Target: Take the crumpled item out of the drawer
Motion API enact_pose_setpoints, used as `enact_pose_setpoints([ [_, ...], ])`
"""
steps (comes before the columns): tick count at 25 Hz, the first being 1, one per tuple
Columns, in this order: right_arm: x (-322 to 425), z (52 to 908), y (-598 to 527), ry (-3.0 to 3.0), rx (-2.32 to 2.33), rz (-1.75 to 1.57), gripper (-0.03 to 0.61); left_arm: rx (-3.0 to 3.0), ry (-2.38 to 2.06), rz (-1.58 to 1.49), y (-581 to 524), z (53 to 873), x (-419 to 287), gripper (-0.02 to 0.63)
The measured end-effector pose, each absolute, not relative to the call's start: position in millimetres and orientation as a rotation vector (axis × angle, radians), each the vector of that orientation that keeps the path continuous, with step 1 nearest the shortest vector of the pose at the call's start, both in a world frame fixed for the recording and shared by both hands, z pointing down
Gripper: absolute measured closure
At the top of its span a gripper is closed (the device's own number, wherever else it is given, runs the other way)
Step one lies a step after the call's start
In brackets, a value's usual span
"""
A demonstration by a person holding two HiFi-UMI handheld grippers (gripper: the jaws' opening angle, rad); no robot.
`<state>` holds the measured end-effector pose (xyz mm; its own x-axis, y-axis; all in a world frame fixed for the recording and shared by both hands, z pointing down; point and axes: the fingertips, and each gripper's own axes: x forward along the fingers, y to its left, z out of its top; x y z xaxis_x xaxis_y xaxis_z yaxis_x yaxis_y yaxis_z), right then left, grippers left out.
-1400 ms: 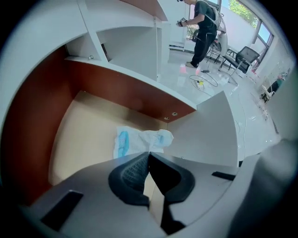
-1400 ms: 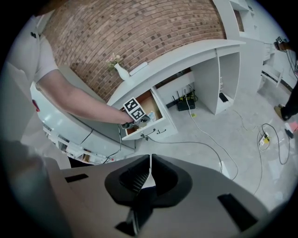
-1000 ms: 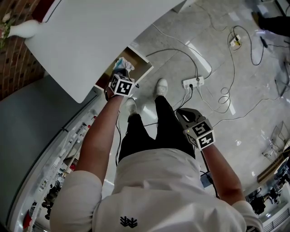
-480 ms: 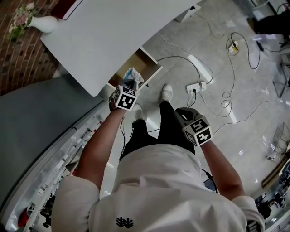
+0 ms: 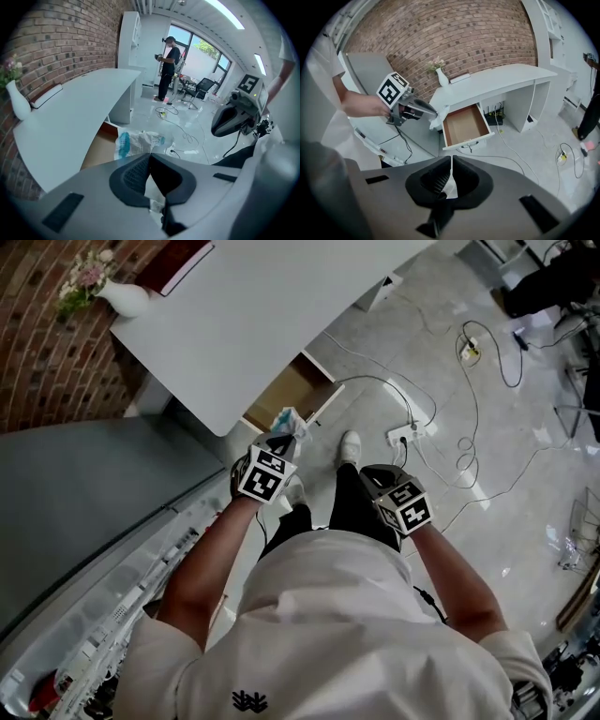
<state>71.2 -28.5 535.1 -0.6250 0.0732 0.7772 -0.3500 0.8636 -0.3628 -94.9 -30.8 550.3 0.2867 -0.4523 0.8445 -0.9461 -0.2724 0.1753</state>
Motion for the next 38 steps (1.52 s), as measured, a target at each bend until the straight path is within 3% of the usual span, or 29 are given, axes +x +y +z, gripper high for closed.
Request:
enact_pose_setpoints([
  [17, 41.7, 481.3, 71.2, -2.217, 0.235, 0.506, 0.545, 2.085, -1.141, 0.812, 103.1, 417.8, -76.4, 0.591],
  [38, 32.1, 455.5, 129.5, -2.257, 0.269, 0.437, 0.549, 2.142, -1.116, 0.804, 176.4, 391.7, -78.3, 0.591],
])
